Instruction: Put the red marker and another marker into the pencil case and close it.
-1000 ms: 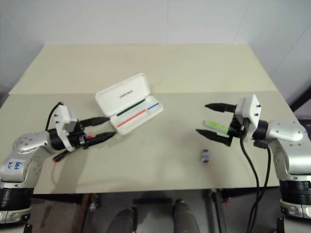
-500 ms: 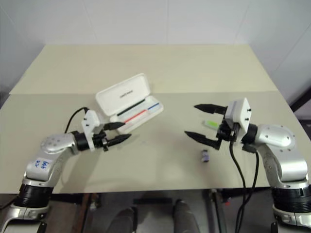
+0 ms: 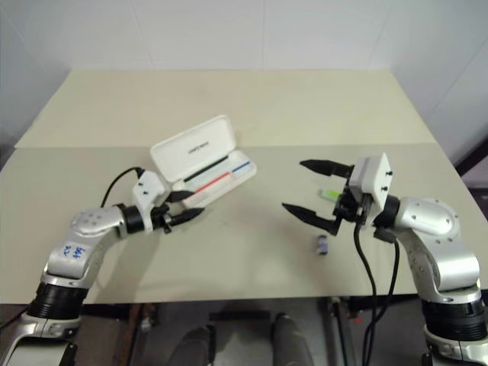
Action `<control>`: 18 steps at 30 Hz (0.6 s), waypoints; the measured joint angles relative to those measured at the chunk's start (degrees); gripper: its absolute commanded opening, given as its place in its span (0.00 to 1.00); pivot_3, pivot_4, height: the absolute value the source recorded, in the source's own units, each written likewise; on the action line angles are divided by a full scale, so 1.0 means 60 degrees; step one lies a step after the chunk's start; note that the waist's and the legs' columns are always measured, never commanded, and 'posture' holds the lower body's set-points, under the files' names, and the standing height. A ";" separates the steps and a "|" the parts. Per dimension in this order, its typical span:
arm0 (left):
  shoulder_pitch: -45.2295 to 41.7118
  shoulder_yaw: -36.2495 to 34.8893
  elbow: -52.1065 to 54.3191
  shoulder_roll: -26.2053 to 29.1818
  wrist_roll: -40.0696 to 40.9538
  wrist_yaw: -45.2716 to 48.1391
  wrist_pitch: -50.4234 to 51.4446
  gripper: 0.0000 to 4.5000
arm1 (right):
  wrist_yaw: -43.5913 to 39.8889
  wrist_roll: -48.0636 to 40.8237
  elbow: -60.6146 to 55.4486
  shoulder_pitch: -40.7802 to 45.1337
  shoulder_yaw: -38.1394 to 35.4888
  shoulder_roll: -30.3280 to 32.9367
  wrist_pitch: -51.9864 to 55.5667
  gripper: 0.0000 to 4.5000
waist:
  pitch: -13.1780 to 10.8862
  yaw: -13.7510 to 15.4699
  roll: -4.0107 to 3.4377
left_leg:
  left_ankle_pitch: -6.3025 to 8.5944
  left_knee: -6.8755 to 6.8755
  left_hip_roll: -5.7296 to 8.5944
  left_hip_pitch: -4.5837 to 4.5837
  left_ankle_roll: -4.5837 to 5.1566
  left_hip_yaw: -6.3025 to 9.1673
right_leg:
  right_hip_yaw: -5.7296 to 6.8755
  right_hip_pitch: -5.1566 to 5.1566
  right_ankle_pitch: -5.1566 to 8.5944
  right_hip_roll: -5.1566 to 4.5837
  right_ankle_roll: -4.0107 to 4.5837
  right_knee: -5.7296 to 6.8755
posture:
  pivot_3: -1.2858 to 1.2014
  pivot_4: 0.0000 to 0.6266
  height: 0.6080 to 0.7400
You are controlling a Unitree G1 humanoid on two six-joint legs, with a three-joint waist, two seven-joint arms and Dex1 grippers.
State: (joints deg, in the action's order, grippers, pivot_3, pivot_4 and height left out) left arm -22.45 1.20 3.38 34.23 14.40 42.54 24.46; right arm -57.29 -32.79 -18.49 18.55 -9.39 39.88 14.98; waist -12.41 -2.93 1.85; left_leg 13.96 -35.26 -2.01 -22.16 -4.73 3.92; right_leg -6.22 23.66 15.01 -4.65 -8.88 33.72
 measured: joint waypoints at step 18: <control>-0.0939 0.0656 -0.0934 -0.0279 -0.0441 0.0100 0.0268 0.36 | 0.0665 -0.0137 -0.0739 -0.0005 0.0011 -0.0209 0.0225 1.00 | 0.0000 0.0043 0.0001 | -0.0001 -0.0002 0.0000 0.0003 0.0001 0.0000 | 0.0001 0.0000 -0.0005 0.0000 -0.0010 0.0006 | 0.52 0.24 1.00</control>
State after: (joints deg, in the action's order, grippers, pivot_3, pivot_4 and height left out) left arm -28.08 5.13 -2.22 32.56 11.75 43.14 26.07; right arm -53.30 -33.61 -22.93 18.53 -9.33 38.63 16.33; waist -12.40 -2.67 1.85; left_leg 13.96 -35.27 -2.01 -22.14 -4.73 3.92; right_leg -6.22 23.66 14.97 -4.65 -8.94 33.76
